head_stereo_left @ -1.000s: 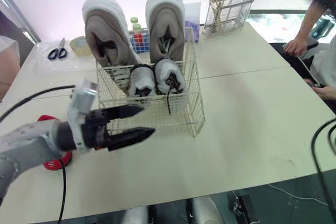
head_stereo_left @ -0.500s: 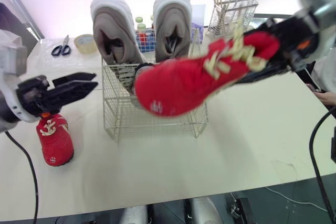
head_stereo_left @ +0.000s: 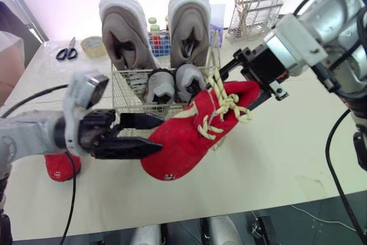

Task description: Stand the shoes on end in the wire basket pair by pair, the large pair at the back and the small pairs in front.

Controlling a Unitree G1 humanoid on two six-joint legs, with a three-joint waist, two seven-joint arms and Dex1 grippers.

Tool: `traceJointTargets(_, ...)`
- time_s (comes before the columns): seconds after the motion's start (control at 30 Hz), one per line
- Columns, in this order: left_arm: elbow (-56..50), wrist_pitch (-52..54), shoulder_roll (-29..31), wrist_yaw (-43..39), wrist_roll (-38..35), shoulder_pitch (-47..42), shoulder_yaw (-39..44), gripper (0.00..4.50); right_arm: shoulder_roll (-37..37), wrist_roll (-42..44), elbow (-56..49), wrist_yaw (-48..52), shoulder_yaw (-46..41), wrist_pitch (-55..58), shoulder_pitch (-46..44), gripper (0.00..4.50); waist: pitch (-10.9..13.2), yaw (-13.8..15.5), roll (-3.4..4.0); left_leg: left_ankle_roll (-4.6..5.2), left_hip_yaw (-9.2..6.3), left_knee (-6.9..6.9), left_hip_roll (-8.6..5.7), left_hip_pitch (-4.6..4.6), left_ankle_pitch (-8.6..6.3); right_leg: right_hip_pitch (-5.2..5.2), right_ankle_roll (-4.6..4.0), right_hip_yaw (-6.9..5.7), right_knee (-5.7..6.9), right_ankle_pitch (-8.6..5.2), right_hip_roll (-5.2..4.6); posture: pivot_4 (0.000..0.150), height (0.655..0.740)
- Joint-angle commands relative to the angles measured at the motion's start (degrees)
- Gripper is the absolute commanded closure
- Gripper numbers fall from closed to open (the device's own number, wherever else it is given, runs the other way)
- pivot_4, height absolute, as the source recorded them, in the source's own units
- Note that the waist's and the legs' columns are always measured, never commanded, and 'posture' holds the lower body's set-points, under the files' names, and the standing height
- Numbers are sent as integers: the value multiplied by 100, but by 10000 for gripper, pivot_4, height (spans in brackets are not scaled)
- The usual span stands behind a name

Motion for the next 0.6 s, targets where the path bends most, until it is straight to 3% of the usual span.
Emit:
traceJointTargets(0.03,-48,-18,-151,94,-171,-305,-164,0,86,190,-4,11,-129,-135,-236,25790,0,15,0,0,0,1,0,0,0,1,1,0,0,1,0,1500,7400)
traceJointTargets(0.17,-72,105,-264,-11,-304,-395,-332,0,159,116,33,11,-126,-139,-258,25790,0,12,0,0,-1,2,-2,-1,0,3,13,0,-1,7,-2,1500,7400)
traceJointTargets(0.27,-99,210,-214,-148,-281,-317,-354,8222,178,23,59,11,-163,-115,-265,25793,0,11,0,1,-2,2,-2,-1,0,2,14,0,0,8,-1,1500,7400)
traceJointTargets(0.43,-142,160,-268,-152,-146,-219,-321,30409,190,-77,115,11,-199,-100,-269,25793,0,10,0,1,-3,2,-2,-1,0,2,13,0,0,7,0,1500,7400)
traceJointTargets(0.47,-137,121,-299,-110,-108,-178,-303,33475,196,-103,129,11,-210,-101,-271,25793,0,10,0,1,-3,2,-2,-1,0,2,13,0,0,7,0,1500,7400)
traceJointTargets(0.5,-119,81,-339,-87,-111,-135,-274,33475,207,-140,159,11,-227,-100,-277,25793,0,9,0,1,-3,2,-2,-1,0,2,13,0,0,7,0,1500,7400)
traceJointTargets(0.53,-101,47,-375,-73,-137,-98,-242,33740,203,-173,183,11,-231,-94,-284,16387,0,10,0,1,-3,2,-2,-1,0,2,13,0,0,7,0,1500,7400)
traceJointTargets(0.6,-73,-52,-477,41,-378,-10,-157,33740,172,-251,268,11,-284,-49,-285,8357,0,13,0,1,-3,2,-2,-1,0,2,13,0,0,7,0,1500,7400)
